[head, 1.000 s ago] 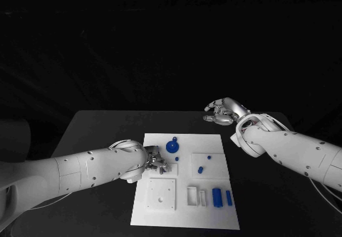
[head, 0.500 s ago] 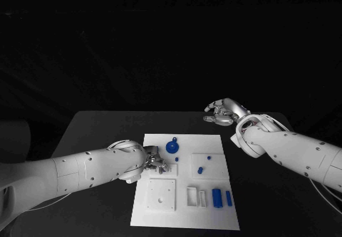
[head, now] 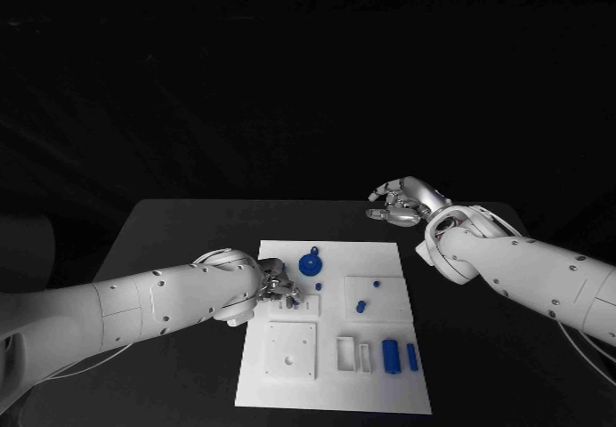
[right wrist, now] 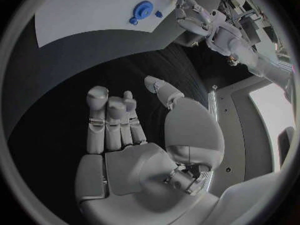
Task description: Assemble the parts on the task board
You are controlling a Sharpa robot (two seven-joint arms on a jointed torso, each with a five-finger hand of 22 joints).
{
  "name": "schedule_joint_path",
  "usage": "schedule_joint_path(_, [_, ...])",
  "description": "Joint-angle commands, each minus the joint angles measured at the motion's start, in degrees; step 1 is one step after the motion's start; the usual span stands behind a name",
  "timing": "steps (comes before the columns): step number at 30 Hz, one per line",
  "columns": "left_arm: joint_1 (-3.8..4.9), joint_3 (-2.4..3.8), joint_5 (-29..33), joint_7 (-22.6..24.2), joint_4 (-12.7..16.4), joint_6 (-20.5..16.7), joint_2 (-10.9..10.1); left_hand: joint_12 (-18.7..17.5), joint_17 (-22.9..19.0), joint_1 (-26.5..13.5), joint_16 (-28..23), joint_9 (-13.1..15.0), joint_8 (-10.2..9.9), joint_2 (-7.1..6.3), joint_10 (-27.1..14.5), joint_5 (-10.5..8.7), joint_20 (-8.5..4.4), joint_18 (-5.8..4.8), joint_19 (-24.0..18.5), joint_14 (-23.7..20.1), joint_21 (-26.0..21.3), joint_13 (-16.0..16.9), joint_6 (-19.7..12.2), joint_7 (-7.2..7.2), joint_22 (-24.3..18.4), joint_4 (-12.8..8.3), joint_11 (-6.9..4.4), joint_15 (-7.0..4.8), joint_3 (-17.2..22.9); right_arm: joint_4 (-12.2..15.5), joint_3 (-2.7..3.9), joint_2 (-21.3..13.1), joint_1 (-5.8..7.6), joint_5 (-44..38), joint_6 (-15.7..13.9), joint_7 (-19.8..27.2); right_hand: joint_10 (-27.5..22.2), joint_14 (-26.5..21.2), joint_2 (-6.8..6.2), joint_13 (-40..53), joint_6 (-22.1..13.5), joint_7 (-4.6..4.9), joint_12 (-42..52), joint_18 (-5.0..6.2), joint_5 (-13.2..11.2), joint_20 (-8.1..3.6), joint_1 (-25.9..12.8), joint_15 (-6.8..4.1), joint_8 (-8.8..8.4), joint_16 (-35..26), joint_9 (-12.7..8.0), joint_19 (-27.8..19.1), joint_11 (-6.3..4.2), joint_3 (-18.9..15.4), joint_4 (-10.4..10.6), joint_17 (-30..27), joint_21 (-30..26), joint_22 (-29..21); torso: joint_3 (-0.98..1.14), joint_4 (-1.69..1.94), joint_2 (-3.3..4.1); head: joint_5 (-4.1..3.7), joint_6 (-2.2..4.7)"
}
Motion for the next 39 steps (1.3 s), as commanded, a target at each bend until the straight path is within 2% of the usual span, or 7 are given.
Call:
schedule_joint_path(1, [-0.08, -0.04, 0.5, -0.1, -0.2, -1.3, 0.0, 0.0, -0.1, 0.0, 0.0, -0.1, 0.1, -0.72, -0.1, -0.06, -7.92, -0.52, -0.4, -0.2, 0.3, -0.1, -0.8, 0.05, -0.2, 0.2, 0.02, -0.18, -0.5, 0.0, 0.02, 0.0, -0.05, -0.3, 0.7, 0.2, -0.3, 0.2, 0.21, -0.1, -0.9, 1.52, 0.4, 4.54, 0.4, -0.36, -0.3, 0.16, 0.20, 0.1, -0.1, 0.2, -0.10, -0.1, -0.1, -0.1, -0.3, 0.8, 0.03, 0.02, 0.02, -0.03, -0.02])
schedule_joint_path(7, [-0.08, -0.03, 0.8, 0.1, -0.3, -0.9, 0.0, -0.1, -0.2, -0.1, -0.1, -0.3, -0.3, -1.31, -0.2, -0.06, -7.90, -0.49, -0.5, -0.2, 0.3, -0.2, -1.3, 0.15, -0.4, 0.5, 0.08, -0.17, -0.7, 0.0, 0.02, -0.1, -0.07, -0.3, 0.8, 0.2, -0.3, 0.2, 0.22, -0.1, -0.9, 1.52, 0.4, 4.54, 0.4, -0.37, -0.3, 0.16, 0.19, 0.1, -0.1, 0.2, -0.10, -0.1, -0.1, -0.1, -0.3, 0.8, 0.06, 0.03, -0.01, -0.08, 0.01])
schedule_joint_path(19, [-0.07, -0.03, 1.2, 0.1, -0.2, 0.0, 0.0, -0.1, -0.2, 0.6, -0.2, -0.4, -0.4, -1.54, -0.2, -0.06, -7.92, -0.42, -0.6, -0.3, 0.3, -0.2, -1.3, 0.17, -0.6, 0.3, 0.10, -0.16, -0.5, -0.1, 0.02, 0.0, -0.27, -0.3, 1.0, 0.2, -0.3, 0.2, 0.23, -0.1, -1.0, 1.52, 0.4, 4.54, 0.4, -0.37, -0.3, 0.16, 0.19, 0.1, -0.1, 0.2, -0.10, -0.1, -0.1, -0.1, -0.3, 0.8, 0.13, 0.03, 0.00, -0.06, -0.04])
schedule_joint_path(25, [-0.07, -0.03, 1.5, 0.3, -0.2, 0.0, 0.0, -0.2, -0.2, 0.8, -0.2, -0.5, -0.5, -1.85, -0.2, -0.06, -7.90, -0.43, -0.6, -0.3, 0.4, -0.3, -1.3, 0.20, -0.6, 0.2, 0.13, -0.14, -0.6, -0.1, 0.02, 0.0, -0.29, -0.3, 1.0, 0.2, -0.3, 0.2, 0.24, -0.1, -1.0, 1.52, 0.4, 4.54, 0.3, -0.38, -0.3, 0.16, 0.19, 0.1, -0.1, 0.2, -0.10, -0.1, -0.2, -0.1, -0.3, 0.8, 0.08, 0.00, -0.02, -0.06, -0.05])
schedule_joint_path(33, [-0.07, -0.03, 1.6, 0.3, -0.1, -0.2, -0.1, -0.2, -0.3, 0.8, -0.3, -0.6, -0.6, -2.82, -0.3, -0.06, -7.86, -0.46, -0.7, -0.4, 0.4, -0.3, -1.3, 0.24, -0.9, 0.3, 0.16, -0.11, -0.8, -0.1, 0.02, -0.1, -0.33, -0.3, 1.0, 0.2, -0.3, 0.2, 0.24, -0.2, -1.0, 1.52, 0.4, 4.54, 0.3, -0.38, -0.3, 0.16, 0.19, 0.1, -0.1, 0.2, -0.10, -0.1, -0.2, -0.1, -0.3, 0.8, 0.05, -0.01, -0.01, -0.06, -0.02])
schedule_joint_path(39, [-0.08, -0.03, 1.9, 0.5, -0.1, -0.3, -0.2, -0.4, -0.4, 0.7, -0.4, -0.7, -0.8, -4.23, -0.5, -0.06, -7.81, -0.48, -0.8, -0.5, 0.4, -0.4, -1.5, 0.29, -1.1, 0.9, 0.19, -0.10, -1.0, -0.1, 0.02, -0.1, -0.35, -0.3, 1.0, 0.2, -0.3, 0.2, 0.23, -0.2, -1.0, 1.53, 0.5, 4.54, 0.3, -0.39, -0.3, 0.16, 0.17, 0.1, -0.1, 0.2, -0.09, -0.1, -0.2, -0.1, -0.3, 0.8, 0.01, 0.03, -0.02, -0.12, -0.05])
